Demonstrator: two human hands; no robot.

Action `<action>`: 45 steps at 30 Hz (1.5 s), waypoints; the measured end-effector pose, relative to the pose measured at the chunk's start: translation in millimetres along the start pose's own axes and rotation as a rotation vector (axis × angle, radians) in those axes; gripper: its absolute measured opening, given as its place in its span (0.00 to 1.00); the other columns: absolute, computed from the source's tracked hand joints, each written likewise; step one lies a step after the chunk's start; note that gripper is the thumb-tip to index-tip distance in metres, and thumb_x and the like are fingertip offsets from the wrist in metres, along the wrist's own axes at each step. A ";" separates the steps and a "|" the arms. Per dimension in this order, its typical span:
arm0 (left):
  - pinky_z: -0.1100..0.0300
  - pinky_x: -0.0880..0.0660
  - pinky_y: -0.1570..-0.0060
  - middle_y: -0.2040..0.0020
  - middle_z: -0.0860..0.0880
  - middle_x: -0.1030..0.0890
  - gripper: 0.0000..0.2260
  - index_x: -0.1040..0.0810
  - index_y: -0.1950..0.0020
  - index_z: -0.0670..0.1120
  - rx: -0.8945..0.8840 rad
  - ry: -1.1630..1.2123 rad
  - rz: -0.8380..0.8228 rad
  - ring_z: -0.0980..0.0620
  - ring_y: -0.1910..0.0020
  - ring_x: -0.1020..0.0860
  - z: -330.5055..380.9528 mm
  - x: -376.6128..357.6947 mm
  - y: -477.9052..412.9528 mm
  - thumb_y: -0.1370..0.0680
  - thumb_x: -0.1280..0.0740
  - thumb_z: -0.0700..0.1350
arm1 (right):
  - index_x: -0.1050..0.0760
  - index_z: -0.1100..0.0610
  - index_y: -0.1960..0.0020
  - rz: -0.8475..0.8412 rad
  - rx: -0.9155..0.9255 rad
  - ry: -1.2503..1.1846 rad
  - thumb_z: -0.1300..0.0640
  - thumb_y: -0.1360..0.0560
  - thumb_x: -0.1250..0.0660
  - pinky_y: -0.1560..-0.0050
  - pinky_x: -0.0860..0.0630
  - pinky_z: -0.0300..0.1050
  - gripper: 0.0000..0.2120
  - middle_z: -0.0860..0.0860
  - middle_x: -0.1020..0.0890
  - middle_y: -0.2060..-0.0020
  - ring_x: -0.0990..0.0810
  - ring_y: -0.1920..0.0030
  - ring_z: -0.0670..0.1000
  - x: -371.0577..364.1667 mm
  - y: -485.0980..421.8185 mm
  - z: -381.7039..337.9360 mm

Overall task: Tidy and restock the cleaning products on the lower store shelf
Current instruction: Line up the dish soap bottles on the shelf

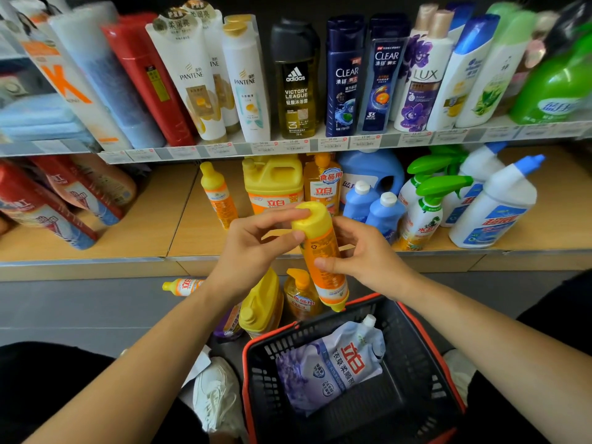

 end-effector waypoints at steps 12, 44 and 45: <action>0.60 0.19 0.51 0.55 0.47 0.14 0.11 0.15 0.47 0.43 0.004 -0.054 0.278 0.52 0.55 0.19 -10.9 21.0 1.9 0.28 0.23 0.39 | 0.22 0.50 0.39 0.022 -0.008 0.006 0.57 0.29 0.23 0.44 0.21 0.46 0.19 0.45 0.15 0.47 0.18 0.46 0.44 3.4 -0.3 -2.7; 0.49 0.20 0.40 0.40 0.44 0.16 0.16 0.22 0.42 0.45 0.198 0.404 0.408 0.45 0.38 0.18 -52.1 66.6 31.8 0.23 0.27 0.53 | 0.35 0.53 0.31 0.206 -0.548 -0.901 0.58 0.31 0.25 0.55 0.17 0.53 0.33 0.69 0.17 0.48 0.16 0.48 0.64 -30.9 -0.8 52.6; 0.50 0.20 0.40 0.39 0.45 0.16 0.16 0.22 0.41 0.46 0.167 0.406 0.373 0.46 0.37 0.19 -47.2 65.0 28.3 0.23 0.27 0.54 | 0.35 0.53 0.30 0.188 -0.572 -0.923 0.59 0.31 0.25 0.55 0.17 0.53 0.33 0.70 0.18 0.48 0.16 0.47 0.65 -38.3 2.2 53.4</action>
Point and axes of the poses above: each hand's wrist, its own y-axis away from the middle knuckle, its own x-axis out of the back of the hand, z = x × y, the point moved 8 cm from there along -y, towards the middle knuckle
